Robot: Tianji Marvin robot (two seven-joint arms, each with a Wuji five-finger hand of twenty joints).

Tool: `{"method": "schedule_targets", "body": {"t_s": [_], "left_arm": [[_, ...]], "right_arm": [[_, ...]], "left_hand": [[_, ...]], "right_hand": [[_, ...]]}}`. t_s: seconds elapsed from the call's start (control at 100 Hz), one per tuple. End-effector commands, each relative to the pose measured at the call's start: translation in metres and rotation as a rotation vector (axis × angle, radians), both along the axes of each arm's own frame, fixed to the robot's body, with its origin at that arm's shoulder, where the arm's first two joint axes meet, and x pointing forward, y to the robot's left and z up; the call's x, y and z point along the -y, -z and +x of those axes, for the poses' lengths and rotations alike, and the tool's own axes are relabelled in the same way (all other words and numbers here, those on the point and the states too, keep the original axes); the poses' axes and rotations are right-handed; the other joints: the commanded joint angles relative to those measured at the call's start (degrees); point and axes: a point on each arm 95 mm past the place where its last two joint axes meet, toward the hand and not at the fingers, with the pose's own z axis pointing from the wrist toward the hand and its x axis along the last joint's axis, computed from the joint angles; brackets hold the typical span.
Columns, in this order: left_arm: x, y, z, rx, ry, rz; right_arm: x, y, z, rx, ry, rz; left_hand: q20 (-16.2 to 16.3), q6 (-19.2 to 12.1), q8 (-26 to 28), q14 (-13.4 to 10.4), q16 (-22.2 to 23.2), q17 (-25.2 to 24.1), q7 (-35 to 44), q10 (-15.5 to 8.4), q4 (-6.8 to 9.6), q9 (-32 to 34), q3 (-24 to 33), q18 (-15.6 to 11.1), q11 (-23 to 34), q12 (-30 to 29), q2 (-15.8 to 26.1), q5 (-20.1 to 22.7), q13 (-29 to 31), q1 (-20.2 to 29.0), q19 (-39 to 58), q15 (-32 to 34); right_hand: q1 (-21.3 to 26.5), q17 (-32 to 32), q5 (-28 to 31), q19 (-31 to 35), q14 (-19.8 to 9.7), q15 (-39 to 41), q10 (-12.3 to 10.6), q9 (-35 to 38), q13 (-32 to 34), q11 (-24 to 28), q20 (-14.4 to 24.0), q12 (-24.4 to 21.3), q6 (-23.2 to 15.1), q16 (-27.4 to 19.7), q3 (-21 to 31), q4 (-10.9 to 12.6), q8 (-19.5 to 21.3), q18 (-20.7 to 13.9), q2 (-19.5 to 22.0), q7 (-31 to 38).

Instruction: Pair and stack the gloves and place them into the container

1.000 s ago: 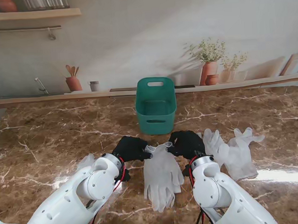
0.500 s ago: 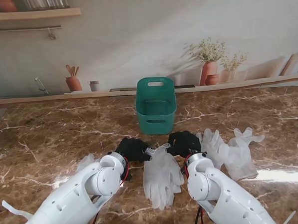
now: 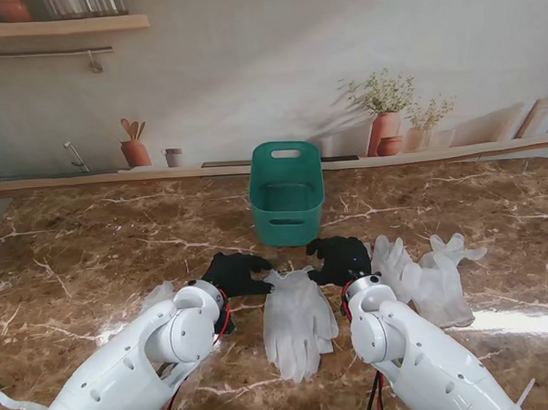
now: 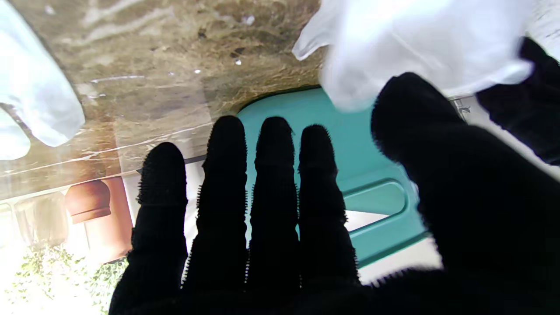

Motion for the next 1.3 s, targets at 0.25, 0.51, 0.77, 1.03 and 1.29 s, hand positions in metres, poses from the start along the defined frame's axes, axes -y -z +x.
{"method": "schedule_targets", "body": {"t_s": [0.25,0.51,0.77,1.03,1.29], "left_arm": [[-0.028,-0.013,-0.027,0.082,-0.060,-0.082],[-0.040,-0.033,-0.055,0.164,-0.080,-0.168],[-0.051,-0.051,-0.075,0.248,-0.075,-0.218],[-0.058,-0.056,-0.080,0.285,-0.093,-0.217],[-0.060,-0.055,-0.080,0.296,-0.107,-0.222]], "right_arm": [[0.007,-0.026,0.002,0.051,-0.053,-0.045],[-0.020,-0.012,0.010,0.014,-0.176,-0.137],[-0.043,0.009,0.014,-0.013,-0.239,-0.253],[-0.053,0.026,0.006,-0.062,-0.189,-0.377],[-0.056,0.037,-0.004,-0.073,-0.182,-0.387]], "left_hand": [[-8.5,0.0,-1.1,-5.0,-6.6,0.3,-1.1,-1.1,1.88,-8.2,-6.6,-4.0,-2.3,-3.4,2.7,-1.9,-7.1,-3.3,-9.1,-4.8],[-8.5,0.1,-1.0,-5.2,-7.2,0.1,-0.9,-1.0,2.00,-8.1,-8.3,-4.0,-2.8,-3.7,4.4,-1.8,-7.2,-3.2,-8.9,-5.2],[-8.8,-0.5,-0.8,-5.9,-7.7,0.1,-0.5,-1.1,2.31,-7.6,-10.3,-3.2,-3.2,-3.9,5.0,-1.1,-6.9,-2.3,-9.8,-5.6],[-7.5,-2.0,0.2,-8.0,-9.0,-0.2,1.5,-2.0,2.61,-6.0,-12.9,-1.7,-3.6,-4.2,5.4,0.8,-5.5,-1.3,-9.0,-6.7],[-8.1,-2.5,0.7,-8.1,-9.7,-0.3,2.5,-2.0,2.70,-5.6,-13.9,-1.7,-3.8,-4.3,5.6,1.8,-5.3,-0.8,-11.1,-6.8]], "right_hand": [[-2.8,4.0,-3.2,-5.9,-0.2,-12.3,0.9,-4.9,1.7,-3.6,-4.7,-8.7,0.9,-9.0,-0.5,2.1,-2.3,-1.0,-0.9,-1.5],[-1.1,5.9,-2.1,-6.2,0.5,-18.1,0.8,-3.4,4.0,-6.7,-8.6,-12.6,0.1,-14.7,2.1,1.4,-3.0,-0.2,-3.7,-0.3],[-0.5,5.9,-4.3,-4.7,1.3,-17.0,1.0,-4.6,4.7,-7.9,-8.0,-14.3,0.5,-14.3,2.7,1.4,-4.1,-0.1,-3.5,-1.9],[-1.7,2.3,-11.2,-3.6,-1.8,-3.5,-2.8,-2.0,2.8,8.2,-3.3,-0.4,4.7,-2.1,3.3,0.9,-8.8,-2.6,-4.9,-7.1],[2.8,-3.3,11.7,-5.3,-3.5,16.1,-5.9,-1.0,-9.6,21.6,0.0,27.5,-12.1,13.5,3.0,-9.4,2.3,-2.1,-13.4,24.6]]}}
